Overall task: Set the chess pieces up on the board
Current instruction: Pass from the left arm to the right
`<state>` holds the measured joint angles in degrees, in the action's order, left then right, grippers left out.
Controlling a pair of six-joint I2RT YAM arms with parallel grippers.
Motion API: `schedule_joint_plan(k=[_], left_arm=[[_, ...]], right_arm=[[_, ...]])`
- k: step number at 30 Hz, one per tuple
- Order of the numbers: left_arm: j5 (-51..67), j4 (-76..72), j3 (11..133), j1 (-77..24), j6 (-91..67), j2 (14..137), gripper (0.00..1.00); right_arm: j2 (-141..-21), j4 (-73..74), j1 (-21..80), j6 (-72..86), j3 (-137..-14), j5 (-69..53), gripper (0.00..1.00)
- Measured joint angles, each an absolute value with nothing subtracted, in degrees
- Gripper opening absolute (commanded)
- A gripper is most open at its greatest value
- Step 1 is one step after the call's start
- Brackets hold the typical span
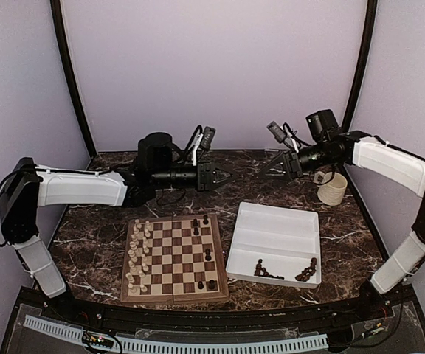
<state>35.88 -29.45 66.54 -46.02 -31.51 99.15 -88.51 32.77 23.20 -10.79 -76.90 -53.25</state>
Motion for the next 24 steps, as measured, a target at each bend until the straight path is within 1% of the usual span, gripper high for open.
schedule_joint_plan(k=[5,9,17,24], left_arm=[[32.9,-35.4,66.5,-46.0,-31.5,98.2,0.1],[32.0,-36.8,66.5,-46.0,-31.7,98.2,0.09],[32.2,-38.1,66.5,-46.0,-32.2,99.3,0.09],[32.6,-38.1,67.3,-46.7,-32.4,101.3,0.09]], right_arm=[[-90.3,20.5,24.6,6.0,-70.7,-65.8,0.42],[-91.9,12.0,24.6,15.2,-69.7,-70.5,0.42],[-92.1,1.6,24.8,25.0,-68.1,-73.7,0.4],[-92.6,-1.8,24.8,28.0,-68.1,-73.9,0.33]])
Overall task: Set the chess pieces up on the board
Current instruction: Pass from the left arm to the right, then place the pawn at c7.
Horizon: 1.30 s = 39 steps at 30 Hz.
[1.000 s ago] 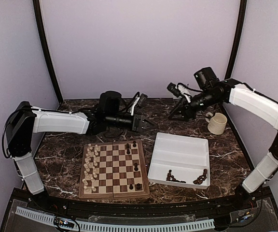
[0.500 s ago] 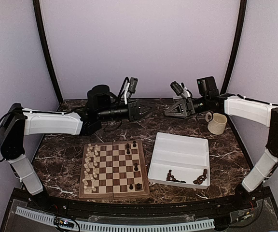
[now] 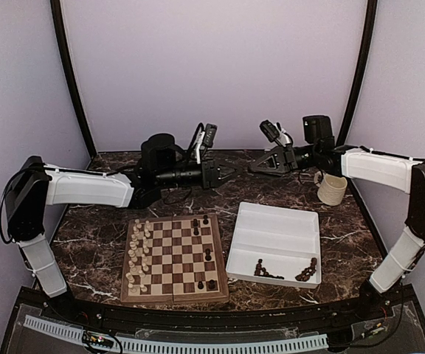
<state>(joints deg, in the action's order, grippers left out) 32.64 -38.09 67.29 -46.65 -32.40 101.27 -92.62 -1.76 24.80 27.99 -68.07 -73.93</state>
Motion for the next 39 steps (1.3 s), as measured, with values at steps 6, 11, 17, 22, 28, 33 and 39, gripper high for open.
schedule_joint_plan(k=[6,11,17,22,28,33,39], left_arm=[[33.0,-38.2,67.6,-46.9,-32.8,101.8,0.09],[33.4,-38.7,68.2,-47.0,-33.1,102.3,0.09],[33.5,-39.2,68.2,-47.2,-33.3,102.4,0.09],[33.7,-39.4,68.2,-47.2,-33.5,102.5,0.23],[28.9,-36.4,67.4,-47.2,-30.6,101.2,0.62],[19.9,-29.6,61.3,-47.2,-23.9,92.0,0.68],[6.0,-24.9,51.6,-46.8,-19.0,74.1,0.69]], right_arm=[[-93.3,-2.3,25.1,29.0,-68.1,-74.0,0.25],[-93.4,-2.8,25.5,29.3,-68.1,-74.0,0.24],[-93.6,-3.1,26.2,29.5,-68.1,-73.9,0.14],[-93.8,-3.1,26.2,29.5,-68.1,-73.9,0.01],[-95.0,12.0,26.8,16.7,-75.9,-68.5,0.0],[-96.7,29.0,31.5,-1.7,-88.3,-51.1,0.0],[-102.3,40.4,44.4,-15.9,-96.1,-29.7,0.0]])
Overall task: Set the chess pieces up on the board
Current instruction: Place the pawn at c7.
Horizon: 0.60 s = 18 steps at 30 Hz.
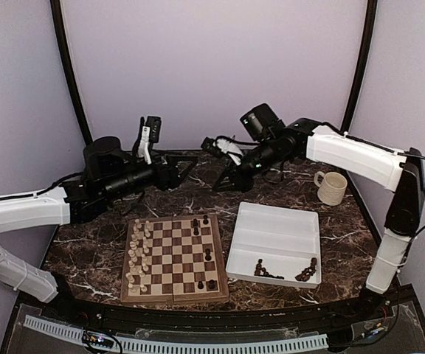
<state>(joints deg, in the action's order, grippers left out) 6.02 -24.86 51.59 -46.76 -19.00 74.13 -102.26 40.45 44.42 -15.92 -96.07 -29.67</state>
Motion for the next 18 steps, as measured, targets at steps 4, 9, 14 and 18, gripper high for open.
schedule_joint_plan(k=[4,9,14,18], left_arm=[[-3.9,-23.6,45.0,-46.5,-18.3,64.3,0.71],[-12.7,-21.9,39.7,-46.1,-18.3,58.1,0.7],[-16.7,-19.6,37.9,-46.0,-18.3,55.0,0.7],[-18.0,-19.4,37.1,-45.9,-18.4,53.0,0.7]], right_arm=[[-109.8,46.3,51.1,-21.5,-101.3,-19.2,0.0],[-119.0,53.3,56.4,-26.3,-110.0,-10.3,0.0],[-123.7,56.9,60.1,-29.1,-113.1,-4.4,0.0],[-125.8,58.5,62.7,-30.2,-113.6,-1.0,0.0]])
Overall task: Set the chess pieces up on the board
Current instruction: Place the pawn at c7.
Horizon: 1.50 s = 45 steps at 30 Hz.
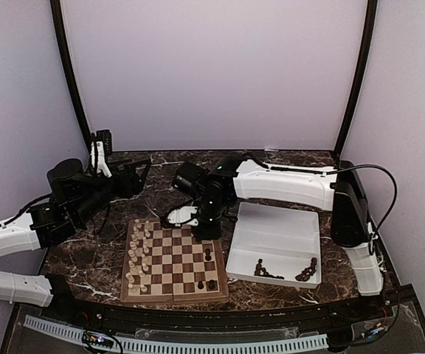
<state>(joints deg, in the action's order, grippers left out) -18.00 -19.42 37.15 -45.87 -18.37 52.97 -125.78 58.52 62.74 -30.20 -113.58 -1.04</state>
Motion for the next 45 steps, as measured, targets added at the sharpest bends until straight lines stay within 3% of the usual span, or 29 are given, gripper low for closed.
schedule_joint_plan(k=[20,30,38,45], left_arm=[[-19.0,-17.8,35.5,-45.9,-18.5,50.6,0.7],[-18.9,-17.8,35.5,-45.9,-18.4,51.1,0.7],[-18.2,-17.9,35.5,-45.9,-18.4,52.0,0.7],[-17.9,-17.9,35.2,-45.9,-18.4,52.1,0.7]], right_arm=[[-131.2,58.3,65.2,-30.0,-115.6,8.2,0.03],[-132.3,58.1,65.2,-29.7,-116.7,9.2,0.11],[-133.1,57.4,65.2,-29.4,-117.0,10.6,0.26],[-133.5,57.1,65.2,-29.4,-117.0,11.2,0.27]])
